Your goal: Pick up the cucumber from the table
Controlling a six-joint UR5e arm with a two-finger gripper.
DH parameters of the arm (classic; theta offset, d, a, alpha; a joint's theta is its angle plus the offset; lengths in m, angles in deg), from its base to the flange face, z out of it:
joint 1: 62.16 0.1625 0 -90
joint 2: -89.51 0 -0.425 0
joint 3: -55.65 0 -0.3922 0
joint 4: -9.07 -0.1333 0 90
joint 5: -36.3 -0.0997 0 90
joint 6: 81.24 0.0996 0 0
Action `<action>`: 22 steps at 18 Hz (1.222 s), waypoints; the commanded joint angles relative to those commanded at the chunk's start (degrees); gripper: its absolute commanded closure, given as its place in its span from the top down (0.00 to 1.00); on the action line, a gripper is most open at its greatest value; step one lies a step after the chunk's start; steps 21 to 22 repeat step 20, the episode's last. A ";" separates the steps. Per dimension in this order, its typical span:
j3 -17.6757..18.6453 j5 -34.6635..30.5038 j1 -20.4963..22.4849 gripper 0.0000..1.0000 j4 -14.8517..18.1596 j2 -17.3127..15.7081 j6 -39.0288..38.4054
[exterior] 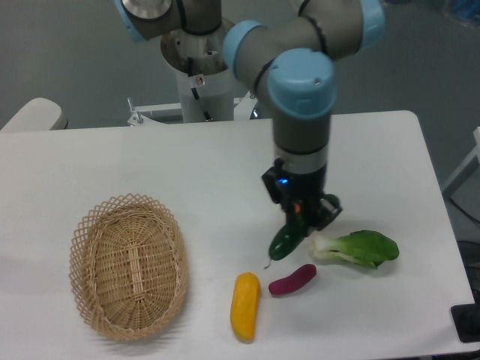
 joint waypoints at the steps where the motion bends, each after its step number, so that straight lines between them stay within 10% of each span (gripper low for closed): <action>1: 0.00 0.00 0.70 0.08 0.09 0.00 1.84; 22: -0.09 -0.35 4.40 0.08 -0.26 0.79 9.51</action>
